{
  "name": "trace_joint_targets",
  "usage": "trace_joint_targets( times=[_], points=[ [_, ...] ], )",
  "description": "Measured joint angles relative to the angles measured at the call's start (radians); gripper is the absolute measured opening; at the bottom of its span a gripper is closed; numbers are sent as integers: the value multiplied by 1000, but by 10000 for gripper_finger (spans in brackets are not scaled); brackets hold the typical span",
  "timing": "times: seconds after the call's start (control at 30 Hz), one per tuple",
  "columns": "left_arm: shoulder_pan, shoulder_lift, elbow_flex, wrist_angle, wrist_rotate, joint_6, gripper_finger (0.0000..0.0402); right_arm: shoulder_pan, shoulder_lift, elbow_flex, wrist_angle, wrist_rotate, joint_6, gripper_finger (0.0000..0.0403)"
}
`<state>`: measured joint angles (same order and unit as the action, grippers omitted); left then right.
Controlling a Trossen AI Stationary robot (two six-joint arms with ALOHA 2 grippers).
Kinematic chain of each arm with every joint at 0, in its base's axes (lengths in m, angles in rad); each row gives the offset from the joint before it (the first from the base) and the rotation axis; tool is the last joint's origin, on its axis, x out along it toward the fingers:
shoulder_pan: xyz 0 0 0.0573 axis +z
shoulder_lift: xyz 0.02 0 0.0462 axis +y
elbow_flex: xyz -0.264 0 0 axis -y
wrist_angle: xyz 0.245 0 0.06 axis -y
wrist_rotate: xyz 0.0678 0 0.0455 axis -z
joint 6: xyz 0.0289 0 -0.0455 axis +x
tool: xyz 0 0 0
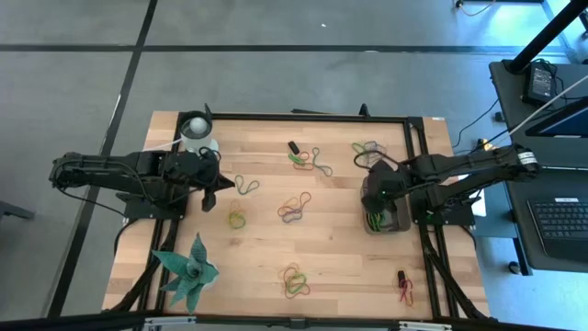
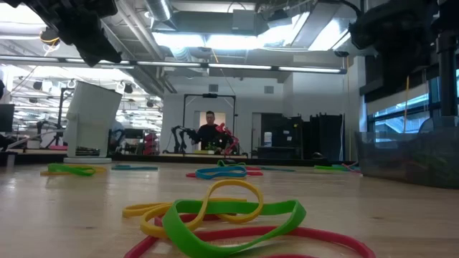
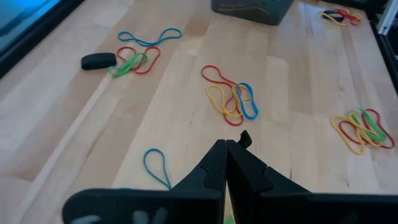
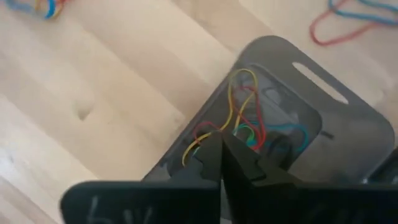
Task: Pick and place rubber bands into bin
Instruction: Put the blue rubber band into the black bin
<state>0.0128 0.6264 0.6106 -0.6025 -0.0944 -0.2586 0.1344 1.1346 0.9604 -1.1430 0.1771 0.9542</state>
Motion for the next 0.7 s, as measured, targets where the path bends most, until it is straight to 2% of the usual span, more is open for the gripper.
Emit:
trace_joint_targets(
  times=[0.3,0.47,0.6,0.7],
  points=[
    [0,0,0,0,-55,0,3,15,1,0,80,-2,-261,21],
    [-1,10,0,11,-60,-76,3,15,1,-1,170,-2,-360,12],
    [-52,79,0,120,-77,-83,3,15,1,-1,193,2,-406,4],
    [-109,173,9,209,-128,-48,3,15,1,-1,192,22,-415,5]
  ],
)
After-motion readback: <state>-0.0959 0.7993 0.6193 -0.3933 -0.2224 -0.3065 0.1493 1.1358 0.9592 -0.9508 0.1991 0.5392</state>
